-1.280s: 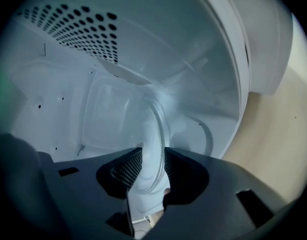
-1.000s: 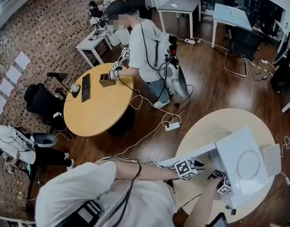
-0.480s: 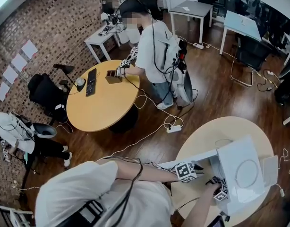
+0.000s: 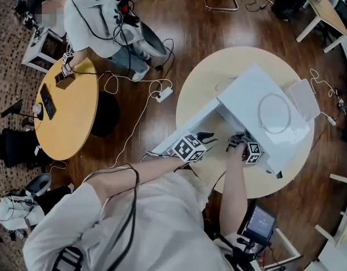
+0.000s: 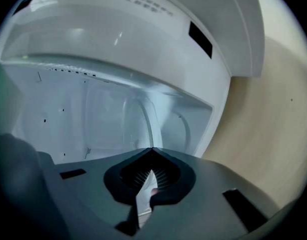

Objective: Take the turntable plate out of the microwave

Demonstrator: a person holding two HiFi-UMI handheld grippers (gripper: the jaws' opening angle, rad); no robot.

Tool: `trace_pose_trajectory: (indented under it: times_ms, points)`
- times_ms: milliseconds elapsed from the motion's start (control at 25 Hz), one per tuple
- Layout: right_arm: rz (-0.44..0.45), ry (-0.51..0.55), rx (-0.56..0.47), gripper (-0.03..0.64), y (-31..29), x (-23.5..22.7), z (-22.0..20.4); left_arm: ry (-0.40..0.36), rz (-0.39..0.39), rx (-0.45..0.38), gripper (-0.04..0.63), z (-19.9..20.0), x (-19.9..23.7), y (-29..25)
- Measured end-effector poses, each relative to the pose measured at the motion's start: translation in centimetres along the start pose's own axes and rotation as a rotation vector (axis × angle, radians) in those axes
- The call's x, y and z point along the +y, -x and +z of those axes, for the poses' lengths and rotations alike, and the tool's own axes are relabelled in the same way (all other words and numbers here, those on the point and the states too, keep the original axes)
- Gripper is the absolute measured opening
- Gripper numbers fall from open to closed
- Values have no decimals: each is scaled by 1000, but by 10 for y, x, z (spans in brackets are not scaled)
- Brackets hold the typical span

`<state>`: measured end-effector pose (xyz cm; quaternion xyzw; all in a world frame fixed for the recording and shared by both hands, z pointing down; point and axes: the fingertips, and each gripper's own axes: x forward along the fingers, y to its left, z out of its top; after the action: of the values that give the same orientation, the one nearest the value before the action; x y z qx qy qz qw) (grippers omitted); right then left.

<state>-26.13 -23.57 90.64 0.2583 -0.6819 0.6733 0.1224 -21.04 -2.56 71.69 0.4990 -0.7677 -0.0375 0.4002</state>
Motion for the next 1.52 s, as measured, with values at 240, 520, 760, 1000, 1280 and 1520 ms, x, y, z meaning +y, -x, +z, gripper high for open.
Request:
trace_pose_trajectory:
  times_ms: [240, 520, 760, 1000, 1280, 1520]
  points:
    - [3, -14, 19, 5, 6, -6, -2, 15, -7, -2, 103, -4, -2, -5]
    - [9, -17, 37, 3, 15, -5, -8, 29, -17, -12, 103, -4, -2, -4]
    - [39, -8, 49, 2, 20, 0, -14, 32, -24, -5, 103, -8, -1, -5]
    - [-23, 96, 33, 2, 23, 2, -12, 34, -27, -5, 103, -8, -3, -5]
    - [-17, 94, 10, 141, 17, -1, -2, 36, -23, -5, 103, -8, -7, -1]
    - [-44, 101, 38, 140, 2, 6, -15, 43, -10, -5, 103, -5, 2, 3]
